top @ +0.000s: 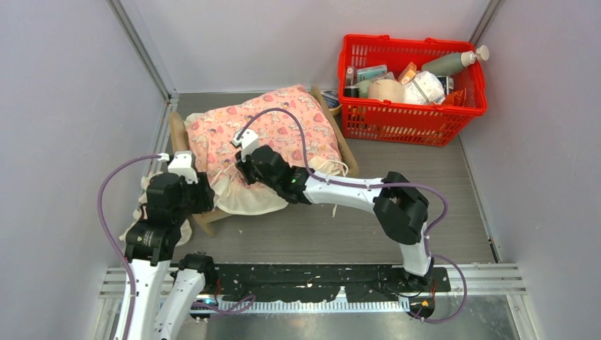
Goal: Set up the pet bed
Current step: Cross the ropes on the bed frame.
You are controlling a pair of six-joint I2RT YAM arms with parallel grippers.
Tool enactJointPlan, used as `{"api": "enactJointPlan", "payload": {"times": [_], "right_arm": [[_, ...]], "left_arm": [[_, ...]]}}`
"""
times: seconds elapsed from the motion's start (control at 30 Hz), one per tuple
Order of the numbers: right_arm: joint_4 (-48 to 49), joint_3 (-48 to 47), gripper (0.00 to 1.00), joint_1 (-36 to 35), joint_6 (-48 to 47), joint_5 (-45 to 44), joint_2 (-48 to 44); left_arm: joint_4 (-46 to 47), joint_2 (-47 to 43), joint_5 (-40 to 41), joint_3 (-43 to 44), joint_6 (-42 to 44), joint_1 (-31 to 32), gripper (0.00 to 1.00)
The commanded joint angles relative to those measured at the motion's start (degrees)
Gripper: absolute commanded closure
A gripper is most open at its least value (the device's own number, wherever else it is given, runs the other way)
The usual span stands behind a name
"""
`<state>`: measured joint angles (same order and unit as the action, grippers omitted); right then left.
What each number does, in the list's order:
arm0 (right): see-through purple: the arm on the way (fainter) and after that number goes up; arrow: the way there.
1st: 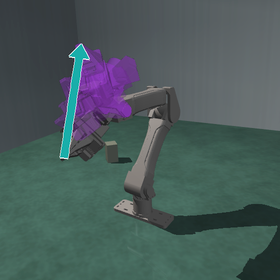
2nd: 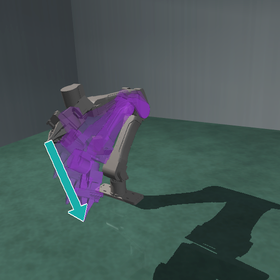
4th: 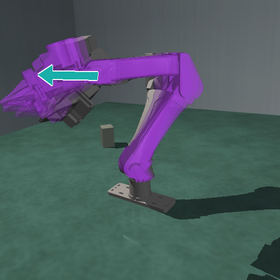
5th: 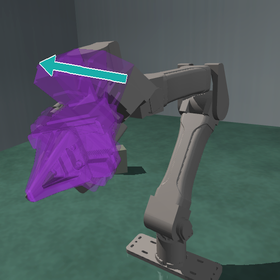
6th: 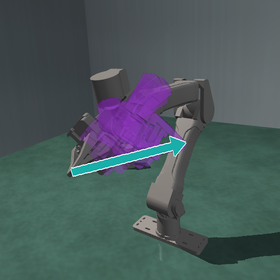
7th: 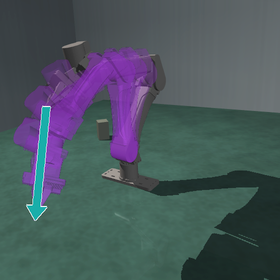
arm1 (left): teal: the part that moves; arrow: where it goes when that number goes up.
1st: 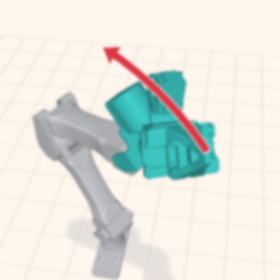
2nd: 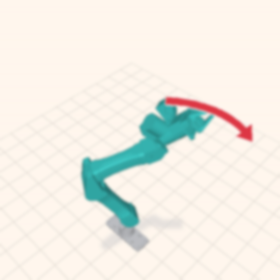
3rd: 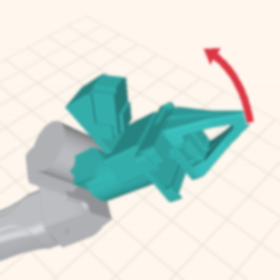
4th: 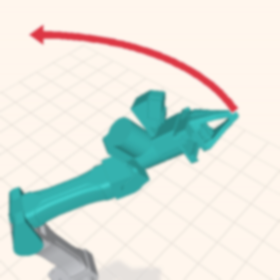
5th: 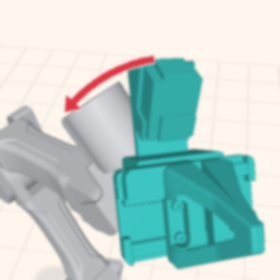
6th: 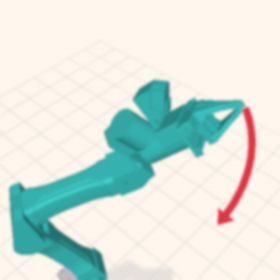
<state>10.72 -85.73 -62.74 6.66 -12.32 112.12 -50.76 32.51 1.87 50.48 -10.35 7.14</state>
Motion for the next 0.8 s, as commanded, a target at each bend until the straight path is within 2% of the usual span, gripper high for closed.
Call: {"api": "enactJointPlan", "payload": {"times": [0.0,0.17,0.3,0.4,0.57,0.6,0.63,0.77], "right_arm": [[2.7,0.5,0.95,1.0,0.7,-0.8,-4.2],[2.9,0.8,0.95,1.6,0.8,-0.7,-4.1],[3.1,0.8,0.95,1.8,1.0,-0.3,-4.1],[3.2,0.8,0.95,1.9,1.2,-0.3,-4.2],[3.5,1.0,0.95,2.0,1.3,-0.2,-4.4],[3.5,1.1,0.95,2.1,1.3,-0.1,-4.4],[3.6,1.2,0.95,2.1,1.3,-0.1,-4.4],[3.9,1.3,0.95,2.6,1.2,0.0,-4.3]], "left_arm": [[-0.9,-0.1,2.1,2.1,0.1,-0.3,0.51],[-1.2,-0.1,0.1,2.5,1.1,-0.3,0.53],[3.1,0.0,-3.4,-0.3,2.6,-0.3,0.49],[6.7,1.1,-2.9,-2.5,3.2,-0.3,0.49],[7.6,5.7,-2.4,-1.8,3.2,-0.3,0.54],[8.0,6.3,-2.4,-1.7,3.2,-0.3,0.56],[8.2,6.7,-2.7,-1.6,3.3,-0.3,0.62],[6.4,6.4,-2.5,-0.1,2.7,-0.3,1.0]]}}
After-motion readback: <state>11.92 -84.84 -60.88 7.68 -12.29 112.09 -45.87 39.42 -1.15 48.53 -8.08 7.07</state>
